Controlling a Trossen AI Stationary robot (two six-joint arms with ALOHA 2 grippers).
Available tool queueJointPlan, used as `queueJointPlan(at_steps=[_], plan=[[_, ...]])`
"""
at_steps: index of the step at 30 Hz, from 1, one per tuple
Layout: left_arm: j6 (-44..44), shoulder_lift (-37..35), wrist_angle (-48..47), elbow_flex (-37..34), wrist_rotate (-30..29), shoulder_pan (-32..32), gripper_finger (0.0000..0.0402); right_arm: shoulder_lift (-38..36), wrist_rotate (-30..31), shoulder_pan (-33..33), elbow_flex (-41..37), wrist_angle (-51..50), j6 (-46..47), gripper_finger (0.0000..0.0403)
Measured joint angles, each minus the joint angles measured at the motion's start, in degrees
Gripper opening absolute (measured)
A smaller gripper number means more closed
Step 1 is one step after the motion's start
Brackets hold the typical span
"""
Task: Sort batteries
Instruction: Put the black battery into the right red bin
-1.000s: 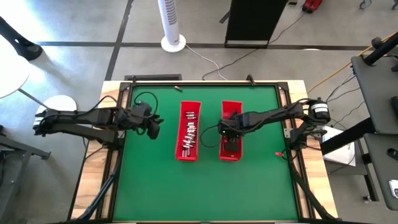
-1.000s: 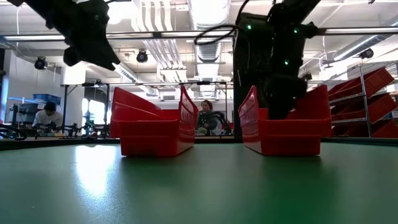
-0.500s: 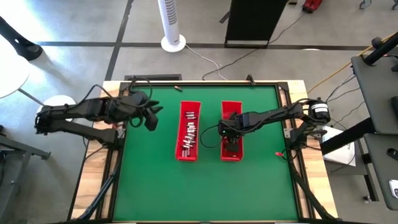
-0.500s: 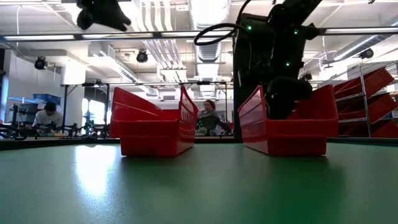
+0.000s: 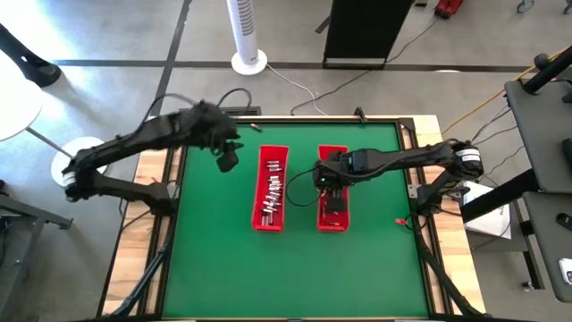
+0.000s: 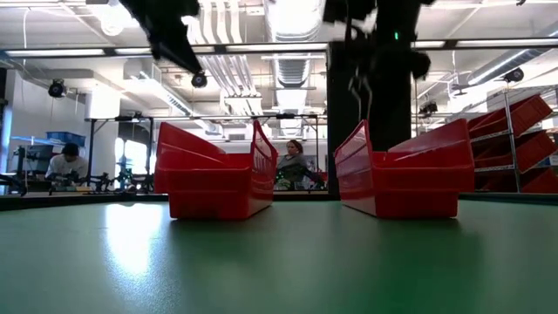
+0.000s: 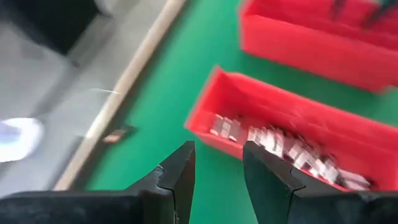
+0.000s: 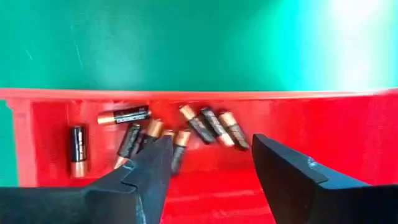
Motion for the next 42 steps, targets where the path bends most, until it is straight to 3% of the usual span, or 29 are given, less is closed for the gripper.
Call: queueJointPlan(at_steps=[4, 6, 9, 14, 16, 29, 42], plan=[[12.25, 4.89, 2.81, -2.14, 23.53, 12.12, 0.0115, -2.12, 5.43, 1.09, 6.38, -6.10, 1.01, 0.0227], [18.59, 7.85, 4.26, -2.34, 28.10, 16.28, 0.0114, -3.14, 8.10, 1.95, 8.85, -7.83, 3.06, 0.0233], [30.40, 13.83, 3.34, -1.40, 26.47, 19.50, 0.0114, -4.70, 11.54, 3.13, 12.23, -11.14, 7.98, 0.0242], [48.90, 25.09, 1.92, 3.34, 14.41, 20.61, 0.0114, -6.74, 19.65, 5.54, 17.20, -17.80, 18.76, 0.0252], [49.36, 29.46, 1.74, 5.99, 11.77, 20.71, 0.0114, -7.25, 21.26, 6.56, 18.66, -19.98, 22.43, 0.0255], [51.76, 51.77, -8.28, 27.23, 14.00, 25.78, 0.0114, -7.25, 21.76, 11.72, 20.31, -34.08, 41.42, 0.0245], [57.16, 59.81, -3.82, 29.30, 13.98, 26.26, 0.0114, -7.27, 20.65, 14.86, 20.29, -37.78, 44.65, 0.0268]])
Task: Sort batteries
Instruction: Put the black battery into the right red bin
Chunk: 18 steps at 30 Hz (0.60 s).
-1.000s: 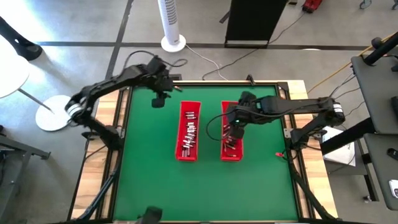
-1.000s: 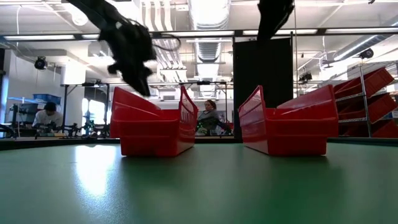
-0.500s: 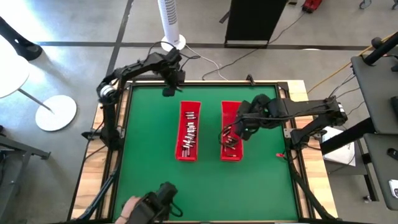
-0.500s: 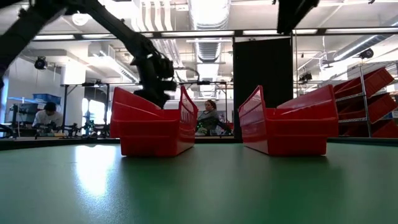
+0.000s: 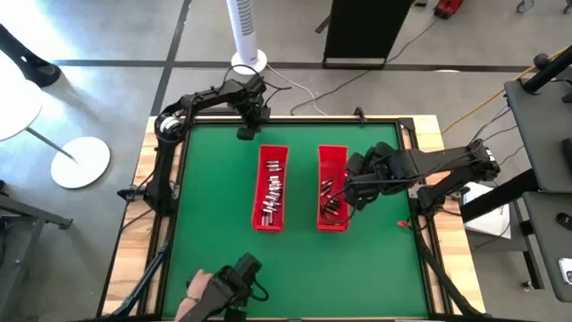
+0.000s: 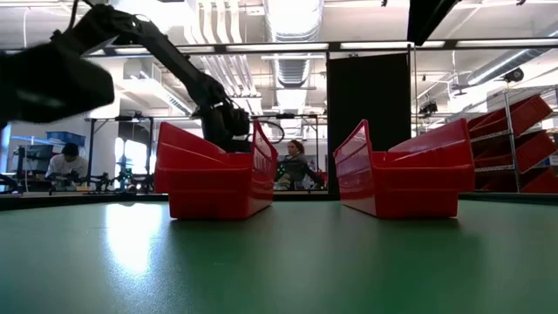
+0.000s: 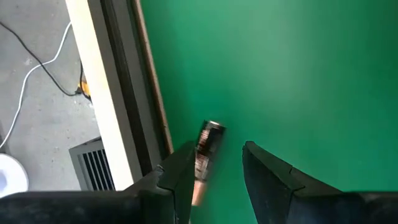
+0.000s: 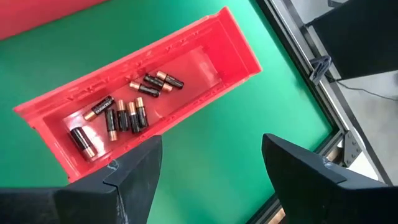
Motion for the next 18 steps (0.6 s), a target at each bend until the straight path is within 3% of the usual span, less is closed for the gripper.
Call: queueJointPlan(at_steps=[13, 18], plan=[[-3.83, 3.28, 2.31, 0.19, -0.69, 0.16, 0.0109, 0.00, -1.44, -0.55, 0.00, -0.05, -2.32, 0.0265], [-5.37, 3.30, 1.99, -0.37, -0.56, 0.15, 0.0033, -0.02, -1.37, -1.65, 0.17, 0.83, -5.62, 0.0266]])
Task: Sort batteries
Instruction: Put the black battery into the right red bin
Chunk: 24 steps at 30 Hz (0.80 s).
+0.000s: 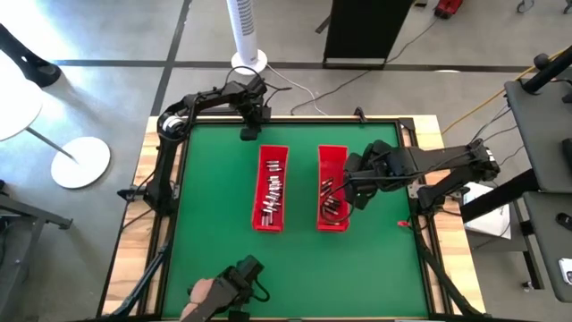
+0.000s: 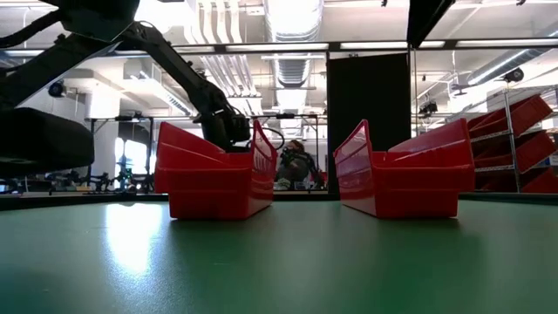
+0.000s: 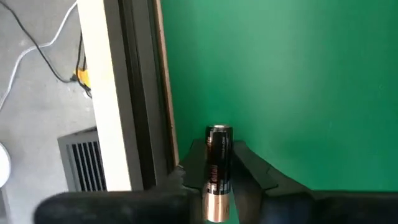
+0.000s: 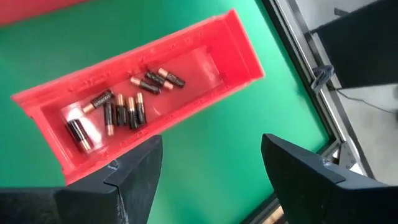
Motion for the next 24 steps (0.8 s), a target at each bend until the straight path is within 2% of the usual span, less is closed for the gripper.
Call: queueJointPlan(at_steps=[4, 10, 12, 19, 22, 24], plan=[[-6.46, -0.11, -0.23, -0.10, 1.15, -0.14, 0.0023, 0.00, 0.60, -1.03, 3.15, 1.90, -3.83, 0.0259], [-12.04, -2.95, -5.11, -0.90, 9.30, -0.18, 0.0023, -0.22, 3.53, -2.63, 8.67, 7.85, -11.77, 0.0255], [-12.55, -5.12, -6.04, -0.83, 9.99, -0.20, 0.0023, -0.33, 3.51, -3.16, 8.69, 10.51, -14.66, 0.0258], [-15.29, -14.20, -8.51, -2.83, 10.52, 0.46, 0.0023, -0.37, 0.25, -6.58, 2.64, 18.81, -20.28, 0.0271], [-19.64, -20.64, -8.25, -5.17, 11.41, 0.46, 0.0023, -0.37, -0.50, -7.88, -1.42, 29.02, -24.46, 0.0271], [-23.06, -25.64, -7.20, -8.24, 14.79, 0.55, 0.0023, -0.50, -2.11, -9.03, -4.15, 39.68, -27.48, 0.0268]])
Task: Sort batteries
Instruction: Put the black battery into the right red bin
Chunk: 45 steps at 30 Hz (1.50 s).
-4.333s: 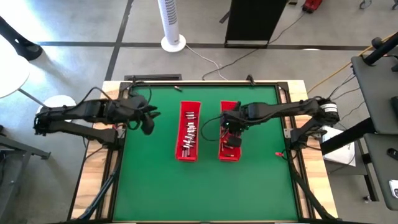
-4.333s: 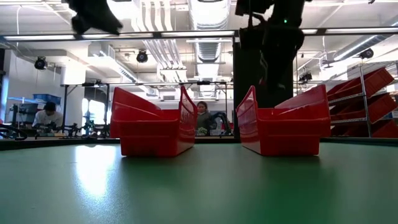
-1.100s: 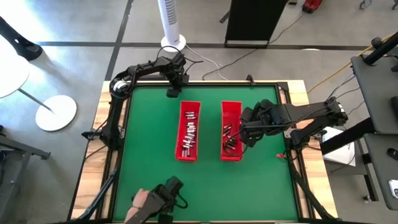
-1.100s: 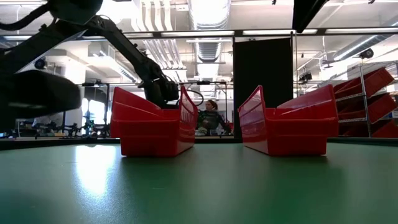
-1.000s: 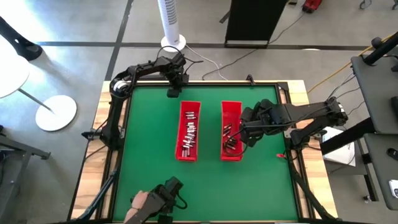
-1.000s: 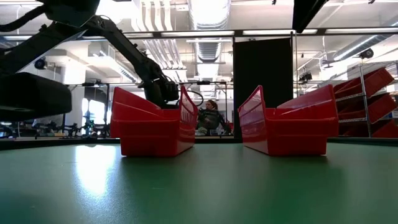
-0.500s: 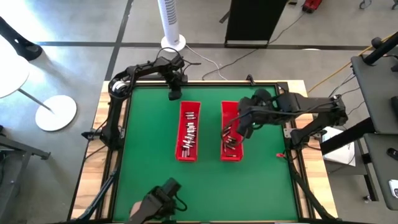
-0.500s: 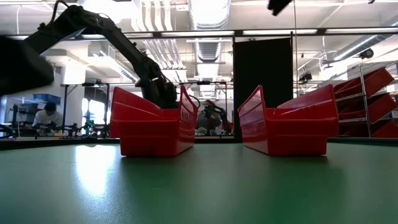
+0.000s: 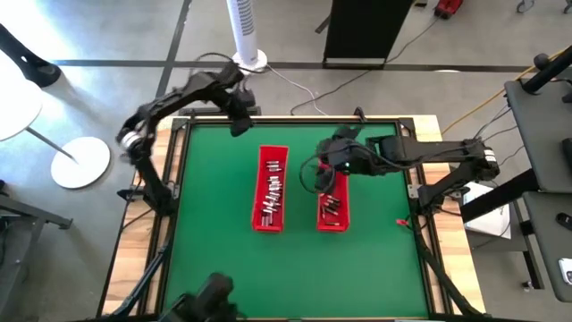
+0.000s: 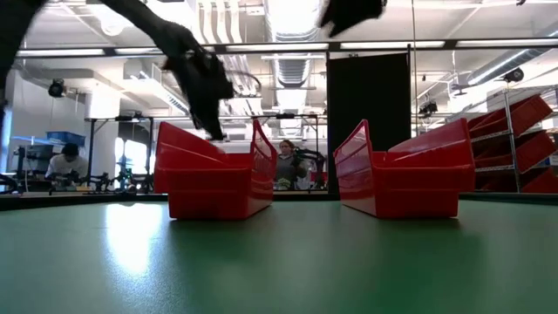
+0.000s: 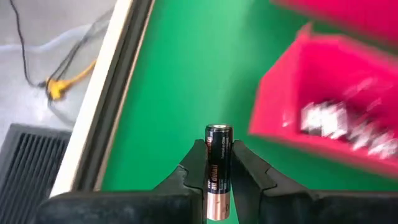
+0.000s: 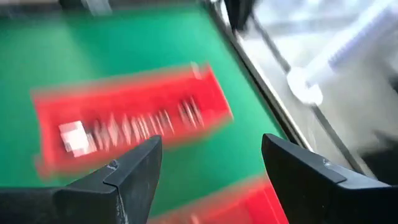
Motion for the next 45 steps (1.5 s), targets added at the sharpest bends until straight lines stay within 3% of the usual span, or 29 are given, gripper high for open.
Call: queueJointPlan(at_steps=[6, 11, 16, 19, 23, 30, 38, 45], plan=[[-12.54, -18.40, 16.94, -14.88, 11.75, -1.87, 0.0023, 1.57, -5.55, -3.99, -8.28, 28.83, -5.55, 0.0263], [-27.88, -30.33, 42.88, -29.60, 13.94, -5.77, 0.0023, 4.37, -10.23, -8.36, -9.72, 38.41, -5.89, 0.0271], [-43.83, -35.17, 70.85, -42.13, 13.74, -10.84, 0.0023, 8.40, -17.64, -11.37, -9.48, 43.03, -2.84, 0.0272], [-52.12, -35.86, 88.14, -48.00, 13.48, -14.60, 0.0023, 10.05, -18.97, -11.69, -9.01, 46.25, -0.81, 0.0262], [-58.17, -34.98, 104.06, -53.12, 7.59, -19.39, 0.0023, 10.84, -21.19, -11.62, -8.87, 51.00, 1.79, 0.0244], [-58.80, -31.93, 106.87, -52.77, 3.99, -23.25, 0.0023, 10.60, -24.83, -11.62, -8.87, 52.99, 4.36, 0.0215], [-59.13, -28.03, 106.84, -49.00, 5.06, -24.49, 0.0023, 10.04, -26.50, -11.62, -8.87, 53.64, 7.65, 0.0185], [-58.88, -28.02, 106.95, -48.76, 5.09, -24.66, 0.0023, 9.36, -26.56, -11.86, -8.84, 54.25, 8.69, 0.0089]])
